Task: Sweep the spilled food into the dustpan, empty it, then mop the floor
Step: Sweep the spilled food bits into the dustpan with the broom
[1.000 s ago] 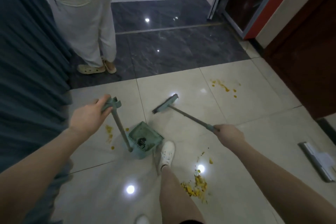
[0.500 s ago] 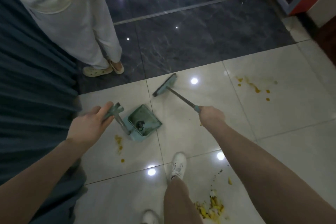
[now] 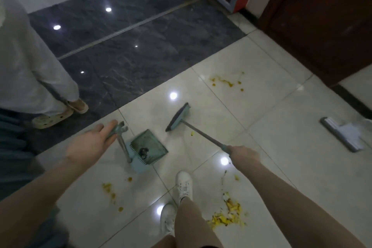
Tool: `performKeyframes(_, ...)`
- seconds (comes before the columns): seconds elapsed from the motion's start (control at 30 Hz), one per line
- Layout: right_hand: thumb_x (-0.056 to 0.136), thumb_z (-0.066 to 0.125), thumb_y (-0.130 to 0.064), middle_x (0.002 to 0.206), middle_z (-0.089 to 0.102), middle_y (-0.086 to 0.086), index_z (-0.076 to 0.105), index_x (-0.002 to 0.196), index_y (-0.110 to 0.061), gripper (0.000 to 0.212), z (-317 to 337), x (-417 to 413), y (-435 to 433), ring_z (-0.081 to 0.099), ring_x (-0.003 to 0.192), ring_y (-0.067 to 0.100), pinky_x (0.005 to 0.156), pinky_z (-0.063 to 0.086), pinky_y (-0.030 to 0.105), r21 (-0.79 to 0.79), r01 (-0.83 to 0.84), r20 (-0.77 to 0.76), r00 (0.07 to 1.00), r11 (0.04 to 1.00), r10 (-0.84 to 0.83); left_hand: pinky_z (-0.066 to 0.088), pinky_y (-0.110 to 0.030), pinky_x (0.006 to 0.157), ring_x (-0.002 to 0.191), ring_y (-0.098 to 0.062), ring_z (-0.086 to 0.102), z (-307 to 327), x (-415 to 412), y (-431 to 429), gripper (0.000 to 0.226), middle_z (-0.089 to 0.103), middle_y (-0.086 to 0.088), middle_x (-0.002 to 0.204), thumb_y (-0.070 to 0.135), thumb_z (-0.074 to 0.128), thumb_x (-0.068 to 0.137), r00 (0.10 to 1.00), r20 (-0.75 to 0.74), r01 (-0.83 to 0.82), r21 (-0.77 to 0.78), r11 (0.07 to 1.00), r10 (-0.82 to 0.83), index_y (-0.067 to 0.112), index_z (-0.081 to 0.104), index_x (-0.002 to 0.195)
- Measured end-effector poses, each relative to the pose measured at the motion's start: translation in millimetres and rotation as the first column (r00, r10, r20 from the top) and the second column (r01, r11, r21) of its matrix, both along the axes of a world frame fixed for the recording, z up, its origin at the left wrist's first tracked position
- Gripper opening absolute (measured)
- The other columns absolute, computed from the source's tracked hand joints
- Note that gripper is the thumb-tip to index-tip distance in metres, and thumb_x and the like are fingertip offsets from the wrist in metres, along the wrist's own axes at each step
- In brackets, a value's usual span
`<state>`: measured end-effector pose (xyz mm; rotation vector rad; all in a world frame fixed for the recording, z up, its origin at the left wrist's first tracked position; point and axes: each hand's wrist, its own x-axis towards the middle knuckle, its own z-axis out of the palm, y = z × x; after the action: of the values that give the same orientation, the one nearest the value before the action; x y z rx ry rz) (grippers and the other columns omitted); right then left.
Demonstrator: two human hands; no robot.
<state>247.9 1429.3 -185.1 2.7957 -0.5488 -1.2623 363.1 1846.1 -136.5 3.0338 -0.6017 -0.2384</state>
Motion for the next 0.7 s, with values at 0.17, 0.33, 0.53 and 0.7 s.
performKeyframes(0.17,0.098,0.042,-0.017,0.099,0.06,-0.002,0.049,0.132,-0.038,0.041,19.2,-125.4,-6.4,0.061,0.087,0.019,0.07,0.045,0.03,-0.058,0.175,0.015,0.985,0.983,-0.174,0.046,-0.038,0.044,0.059,-0.04,0.063,-9.3,-23.6,-22.7,0.045,0.063,-0.017,0.09,0.029,0.064,0.088,0.982,0.002,0.191,-0.06,0.98,-0.191,0.025,0.038,0.124)
performKeyframes(0.33,0.098,0.042,-0.03,0.102,0.062,-0.003,0.05,0.129,-0.042,0.035,37.6,-244.7,-17.2,0.064,0.094,0.019,0.071,0.047,0.03,-0.064,0.324,-0.022,0.945,0.944,-0.326,0.045,-0.038,0.044,0.054,-0.039,0.061,-10.6,-44.2,-48.8,0.047,0.061,-0.017,0.086,0.028,0.064,0.088,0.938,0.003,0.345,-0.06,0.937,-0.346,0.021,0.041,0.129)
performKeyframes(0.53,0.097,0.041,-0.037,0.096,0.063,-0.006,0.055,0.122,-0.042,0.029,57.6,-322.4,-24.0,0.064,0.086,0.016,0.067,0.049,0.027,-0.118,0.39,-0.012,0.919,0.913,-0.394,0.045,-0.037,0.045,0.056,-0.037,0.061,-17.7,-61.7,-70.6,0.04,0.062,-0.014,0.089,0.035,0.054,0.093,0.928,0.02,0.371,-0.141,0.918,-0.372,0.023,0.039,0.128)
performKeyframes(0.7,0.097,0.035,-0.059,0.078,0.062,-0.008,0.063,0.096,-0.032,0.039,76.1,-309.5,-41.8,0.063,0.074,0.018,0.06,0.048,0.026,-0.093,0.425,0.152,0.9,0.901,-0.409,0.046,-0.037,0.049,0.06,-0.035,0.06,-21.5,-76.3,-76.3,0.037,0.06,-0.01,0.089,0.04,0.048,0.094,0.947,-0.011,0.315,-0.183,0.931,-0.322,0.025,0.04,0.127)
